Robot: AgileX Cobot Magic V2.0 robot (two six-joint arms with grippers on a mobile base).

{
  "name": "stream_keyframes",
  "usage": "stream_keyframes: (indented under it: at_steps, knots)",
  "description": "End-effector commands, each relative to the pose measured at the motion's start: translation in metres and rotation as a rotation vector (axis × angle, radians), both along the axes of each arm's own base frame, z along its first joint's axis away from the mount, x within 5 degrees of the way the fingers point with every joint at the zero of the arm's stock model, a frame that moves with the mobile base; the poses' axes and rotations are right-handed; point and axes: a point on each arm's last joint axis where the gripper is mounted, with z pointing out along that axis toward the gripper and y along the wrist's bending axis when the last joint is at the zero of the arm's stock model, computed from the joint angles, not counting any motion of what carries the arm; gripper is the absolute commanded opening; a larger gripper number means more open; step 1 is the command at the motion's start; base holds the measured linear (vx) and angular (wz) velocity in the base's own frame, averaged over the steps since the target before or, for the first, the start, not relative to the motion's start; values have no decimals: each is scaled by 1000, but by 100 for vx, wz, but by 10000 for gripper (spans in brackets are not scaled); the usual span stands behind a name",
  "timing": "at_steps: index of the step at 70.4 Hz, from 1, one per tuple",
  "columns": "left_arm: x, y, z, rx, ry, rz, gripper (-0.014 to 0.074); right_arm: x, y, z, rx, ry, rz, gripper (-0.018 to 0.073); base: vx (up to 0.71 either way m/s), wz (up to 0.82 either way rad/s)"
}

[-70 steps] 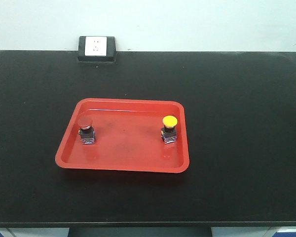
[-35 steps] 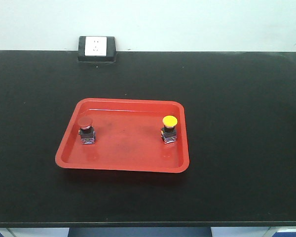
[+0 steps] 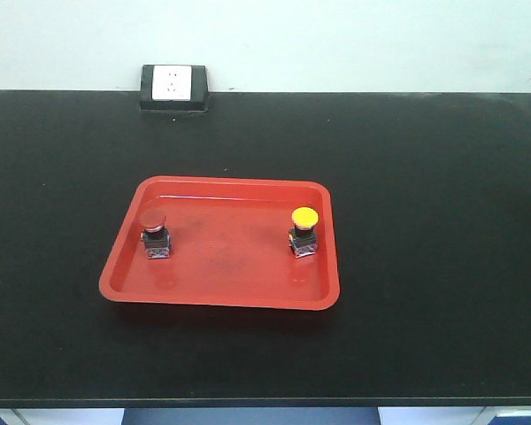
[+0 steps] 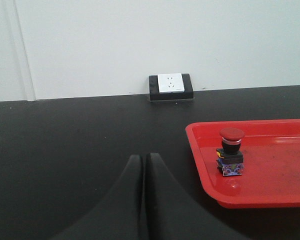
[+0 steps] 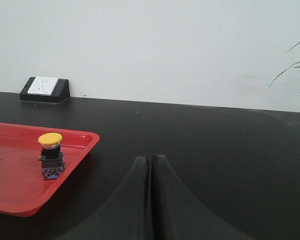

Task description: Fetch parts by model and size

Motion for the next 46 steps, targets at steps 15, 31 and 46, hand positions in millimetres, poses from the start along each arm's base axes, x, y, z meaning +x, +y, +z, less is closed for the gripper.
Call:
stream_keyframes:
  at_steps: [15,31,46]
  knots:
    - [-2,-1,11,-9,-95,-10,-8,-1,1,6,-4,-84,6,-10,0,0]
    - [-2,-1,11,-9,-95,-10,-8,-1,1,6,-4,-84,6,-10,0,0]
    - [-2,-1,11,-9,-95,-10,-8,-1,1,6,-4,-84,6,-10,0,0]
